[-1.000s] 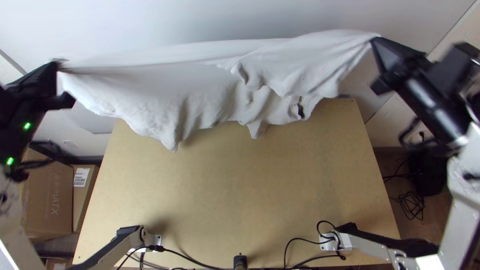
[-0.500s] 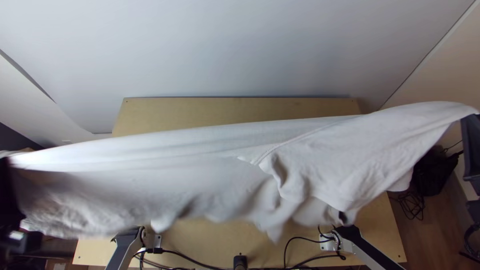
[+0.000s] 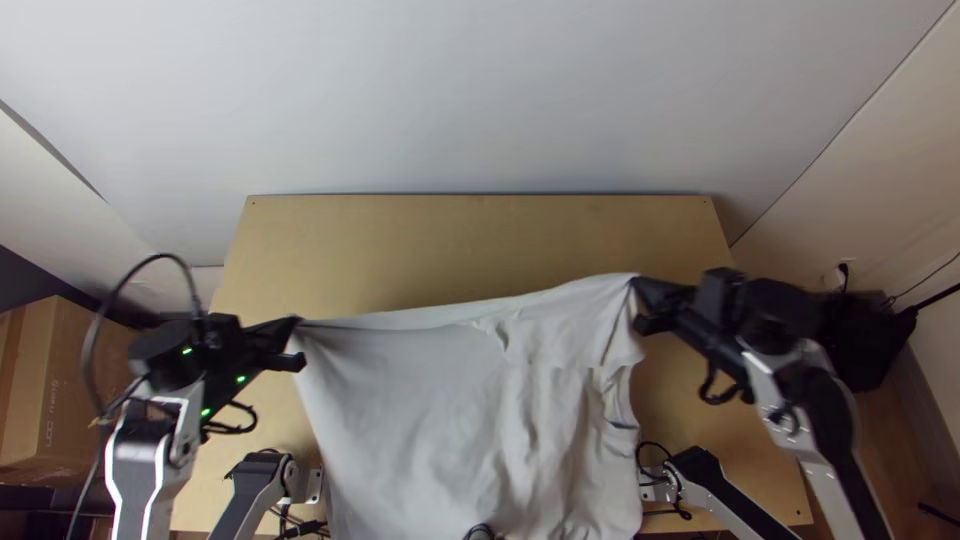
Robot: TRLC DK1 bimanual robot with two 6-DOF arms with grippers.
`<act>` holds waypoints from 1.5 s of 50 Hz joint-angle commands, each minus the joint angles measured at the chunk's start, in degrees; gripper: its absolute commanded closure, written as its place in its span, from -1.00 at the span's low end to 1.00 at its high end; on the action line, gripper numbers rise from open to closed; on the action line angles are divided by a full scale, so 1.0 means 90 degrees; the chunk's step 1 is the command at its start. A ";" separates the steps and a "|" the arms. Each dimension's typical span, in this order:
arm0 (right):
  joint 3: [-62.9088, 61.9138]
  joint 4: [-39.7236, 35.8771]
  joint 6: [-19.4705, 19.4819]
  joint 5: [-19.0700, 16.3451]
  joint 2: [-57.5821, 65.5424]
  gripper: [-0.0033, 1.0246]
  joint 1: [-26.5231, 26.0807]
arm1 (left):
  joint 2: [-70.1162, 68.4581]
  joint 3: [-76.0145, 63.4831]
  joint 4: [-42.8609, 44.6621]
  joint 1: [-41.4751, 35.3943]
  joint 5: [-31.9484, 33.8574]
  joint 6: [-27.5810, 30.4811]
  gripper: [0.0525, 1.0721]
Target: Fold the t-shirt
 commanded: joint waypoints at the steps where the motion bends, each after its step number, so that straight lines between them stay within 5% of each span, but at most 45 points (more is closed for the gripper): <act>1: -0.0828 0.0828 0.0234 -0.0039 0.0060 0.95 -0.0017 | 0.0644 -0.0470 0.0796 0.0165 0.0218 0.0160 0.95; 16: -0.0858 0.2556 0.0244 -0.0459 0.2501 0.95 -0.0798 | 0.3710 0.0038 0.2554 0.0468 0.0433 0.0160 0.95; 28: 0.0754 0.2605 0.0185 -0.0772 0.4640 0.95 -0.1345 | 0.5976 0.1415 0.3013 0.0614 0.0443 0.0141 0.95; 64: 0.6369 0.1668 0.0303 -0.0684 0.9366 0.95 -0.1912 | 1.1073 0.7801 0.1499 0.0468 0.0169 -0.0396 0.95; 66: 0.6535 0.1648 0.0303 -0.0596 0.9474 0.95 -0.1912 | 1.1210 0.8046 0.1421 0.0439 0.0013 -0.0406 0.77; 67: 0.6623 0.1629 0.0303 -0.0557 0.9513 0.86 -0.1912 | 1.1269 0.8182 0.1362 0.0439 -0.0006 -0.0426 0.44; 70: 0.6740 0.1619 0.0254 -0.0498 0.9552 -0.20 -0.1892 | 1.1415 0.8505 0.1108 0.0419 -0.0006 -0.0426 -0.90; 72: 0.6857 0.1502 0.0146 -0.0371 0.9591 -0.67 -0.1882 | 1.1454 0.8631 0.1050 0.0409 -0.0006 -0.0455 -0.92; 75: 0.7033 0.1394 0.0068 -0.0186 0.9610 -0.79 -0.1902 | 1.1396 0.8700 0.1060 0.0419 -0.0026 -0.0572 -0.92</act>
